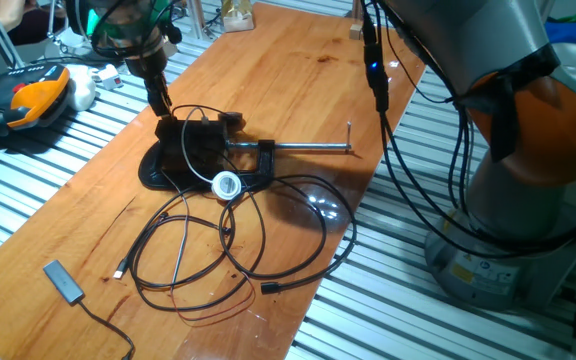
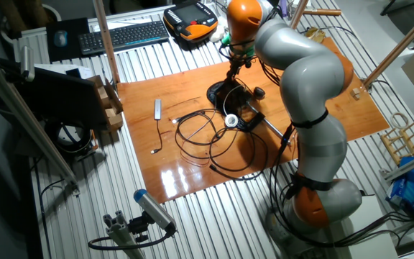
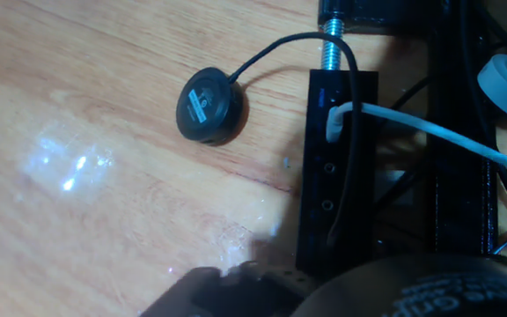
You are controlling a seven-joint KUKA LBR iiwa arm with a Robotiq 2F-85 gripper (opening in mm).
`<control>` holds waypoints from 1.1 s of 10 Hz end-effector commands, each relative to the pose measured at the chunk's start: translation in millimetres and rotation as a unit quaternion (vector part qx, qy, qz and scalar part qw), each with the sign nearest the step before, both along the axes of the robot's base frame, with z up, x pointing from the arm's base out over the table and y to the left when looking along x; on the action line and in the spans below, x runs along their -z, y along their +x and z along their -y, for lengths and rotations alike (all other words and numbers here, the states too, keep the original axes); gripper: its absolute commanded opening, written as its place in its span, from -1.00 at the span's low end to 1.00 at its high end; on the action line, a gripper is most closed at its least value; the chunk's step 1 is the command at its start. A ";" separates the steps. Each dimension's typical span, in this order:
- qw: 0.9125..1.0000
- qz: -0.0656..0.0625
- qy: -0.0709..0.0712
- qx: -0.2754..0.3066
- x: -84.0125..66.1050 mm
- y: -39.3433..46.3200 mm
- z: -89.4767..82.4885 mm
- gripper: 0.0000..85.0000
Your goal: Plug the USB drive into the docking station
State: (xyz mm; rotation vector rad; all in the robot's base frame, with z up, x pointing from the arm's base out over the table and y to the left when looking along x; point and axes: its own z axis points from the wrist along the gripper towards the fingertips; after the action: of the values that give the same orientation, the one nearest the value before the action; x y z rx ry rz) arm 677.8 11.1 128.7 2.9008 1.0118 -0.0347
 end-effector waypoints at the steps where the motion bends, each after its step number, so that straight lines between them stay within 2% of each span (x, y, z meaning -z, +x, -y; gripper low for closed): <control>1: 1.000 0.000 0.001 0.000 0.6 -0.1 0.0 -0.20; 5: 1.000 -0.003 0.003 0.003 6.5 -2.0 0.4 -0.20; 6: 1.000 -0.004 0.003 0.005 7.2 -2.5 0.1 -0.60; 7: 1.000 -0.004 0.000 0.007 6.5 -2.9 0.2 -0.60; 8: 1.000 -0.003 -0.004 0.007 5.4 -3.2 0.1 -1.00; 11: 1.000 -0.002 -0.004 0.010 7.3 -3.7 0.0 -1.00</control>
State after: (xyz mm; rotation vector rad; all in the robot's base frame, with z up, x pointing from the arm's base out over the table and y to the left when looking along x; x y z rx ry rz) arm 674.6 11.1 122.0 2.9043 0.9806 -0.0445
